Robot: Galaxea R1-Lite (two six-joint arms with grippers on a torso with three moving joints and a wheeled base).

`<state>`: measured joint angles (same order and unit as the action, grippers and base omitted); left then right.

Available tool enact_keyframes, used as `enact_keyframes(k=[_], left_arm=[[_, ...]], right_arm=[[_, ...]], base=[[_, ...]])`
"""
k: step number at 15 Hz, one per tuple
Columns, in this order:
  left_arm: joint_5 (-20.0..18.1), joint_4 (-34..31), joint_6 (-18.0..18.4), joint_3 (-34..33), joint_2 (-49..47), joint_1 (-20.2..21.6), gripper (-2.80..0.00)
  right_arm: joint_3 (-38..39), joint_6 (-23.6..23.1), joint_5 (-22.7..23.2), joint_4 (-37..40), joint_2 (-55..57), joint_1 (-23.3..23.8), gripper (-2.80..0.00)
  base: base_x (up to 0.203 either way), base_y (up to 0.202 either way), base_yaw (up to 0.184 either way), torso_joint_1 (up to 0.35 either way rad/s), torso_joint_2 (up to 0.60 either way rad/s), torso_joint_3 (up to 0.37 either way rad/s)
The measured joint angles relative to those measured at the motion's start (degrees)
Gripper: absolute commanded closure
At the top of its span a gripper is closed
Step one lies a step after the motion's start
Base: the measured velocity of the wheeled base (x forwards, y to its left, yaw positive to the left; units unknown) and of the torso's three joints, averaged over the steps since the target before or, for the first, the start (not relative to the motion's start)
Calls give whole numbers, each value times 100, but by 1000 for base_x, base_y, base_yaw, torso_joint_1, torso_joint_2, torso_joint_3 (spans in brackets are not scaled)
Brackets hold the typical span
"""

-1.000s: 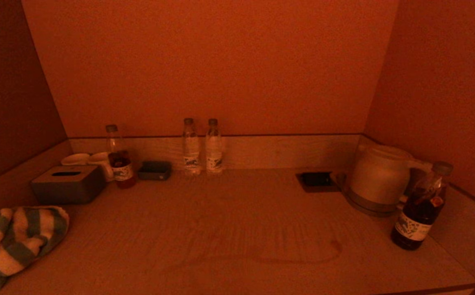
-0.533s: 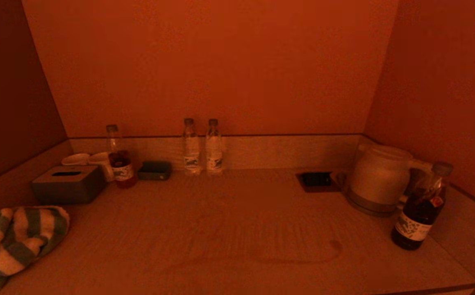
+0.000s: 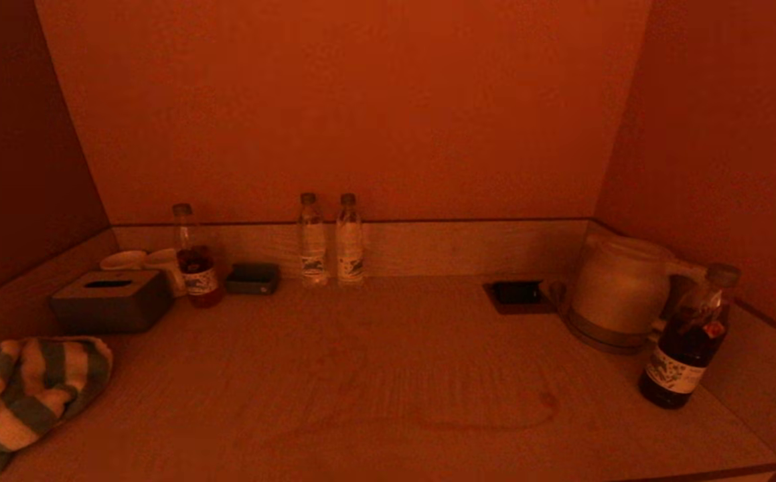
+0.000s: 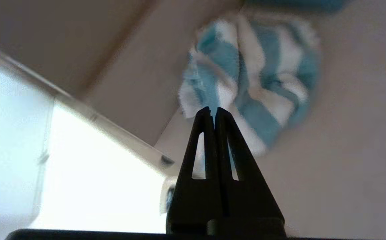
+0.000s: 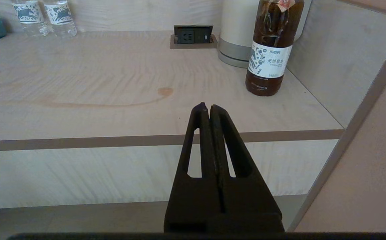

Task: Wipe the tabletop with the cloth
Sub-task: Pick up the tablecloth

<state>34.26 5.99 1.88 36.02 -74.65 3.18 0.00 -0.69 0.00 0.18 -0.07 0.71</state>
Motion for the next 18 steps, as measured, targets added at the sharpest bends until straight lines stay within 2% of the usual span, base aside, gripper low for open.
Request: enact_keyframes(k=[2, 4, 6, 8, 9, 12, 18], left_arm=[[328, 366, -191, 349, -1335, 103, 0], [394, 658, -375, 758, -2340, 283, 0], [304, 684, -426, 991, -2871, 438, 0], [-18, 614, -427, 1276, -3166, 663, 0], [-129, 613, -423, 1356, -3244, 721, -280], [-506, 466, -558, 1464, -3253, 805, -280], [-569, 153, -755, 1501, -2881, 839, -280]], right_arm=[[0, 1, 0, -2, 0, 0, 0], [0, 1, -2, -5, 0, 0, 0], [0, 1, 0, 0, 0, 0, 0], [0, 0, 0, 0, 0, 0, 0], [0, 1, 0, -2, 0, 0, 0], [0, 1, -1, 0, 0, -1, 0], [0, -1, 0, 0, 0, 0, 0]], base=[[0, 0, 0, 0, 0, 0], [0, 0, 0, 0, 0, 0], [0, 0, 0, 0, 0, 0], [0, 0, 0, 0, 0, 0], [0, 0, 0, 0, 0, 0], [0, 0, 0, 0, 0, 0], [0, 0, 0, 0, 0, 0]])
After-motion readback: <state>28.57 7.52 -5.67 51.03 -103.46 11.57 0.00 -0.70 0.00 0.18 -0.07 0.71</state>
